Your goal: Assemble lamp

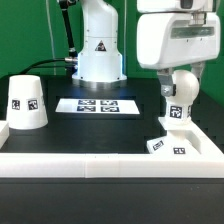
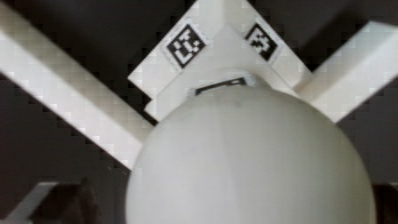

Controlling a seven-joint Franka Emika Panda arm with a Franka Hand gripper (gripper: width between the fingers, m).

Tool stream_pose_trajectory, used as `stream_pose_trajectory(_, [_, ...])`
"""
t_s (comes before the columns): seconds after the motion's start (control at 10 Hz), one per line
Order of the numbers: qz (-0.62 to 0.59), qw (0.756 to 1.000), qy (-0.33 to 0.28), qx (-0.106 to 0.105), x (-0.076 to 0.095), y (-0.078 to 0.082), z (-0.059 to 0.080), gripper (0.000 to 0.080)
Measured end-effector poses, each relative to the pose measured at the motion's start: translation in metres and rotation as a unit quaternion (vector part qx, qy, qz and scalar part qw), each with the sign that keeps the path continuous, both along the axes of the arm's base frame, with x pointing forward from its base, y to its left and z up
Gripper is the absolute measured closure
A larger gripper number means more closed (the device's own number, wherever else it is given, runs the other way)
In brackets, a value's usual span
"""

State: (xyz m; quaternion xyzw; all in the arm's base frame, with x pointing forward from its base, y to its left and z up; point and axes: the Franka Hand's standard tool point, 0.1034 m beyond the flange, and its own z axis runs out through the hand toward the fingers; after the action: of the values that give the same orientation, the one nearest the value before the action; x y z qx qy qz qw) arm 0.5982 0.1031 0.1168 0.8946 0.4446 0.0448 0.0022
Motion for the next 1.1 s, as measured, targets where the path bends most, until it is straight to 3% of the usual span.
stream_pose_trajectory(0.3, [0.151, 0.988, -0.004, -0.025, -0.0003, 0.0054, -0.0012, 0.0101])
stream_pose_trajectory(0.6, [0.27, 0.962, -0.007, -0.049, 0.0016, 0.0058, -0.0016, 0.0101])
stream_pose_trajectory(0.9, [0.339, 0.939, -0.007, -0.058, 0.0025, -0.0004, -0.0019, 0.0101])
stream_pose_trajectory(1.1, [0.334, 0.941, -0.004, -0.057, 0.0016, -0.0017, -0.0032, 0.0121])
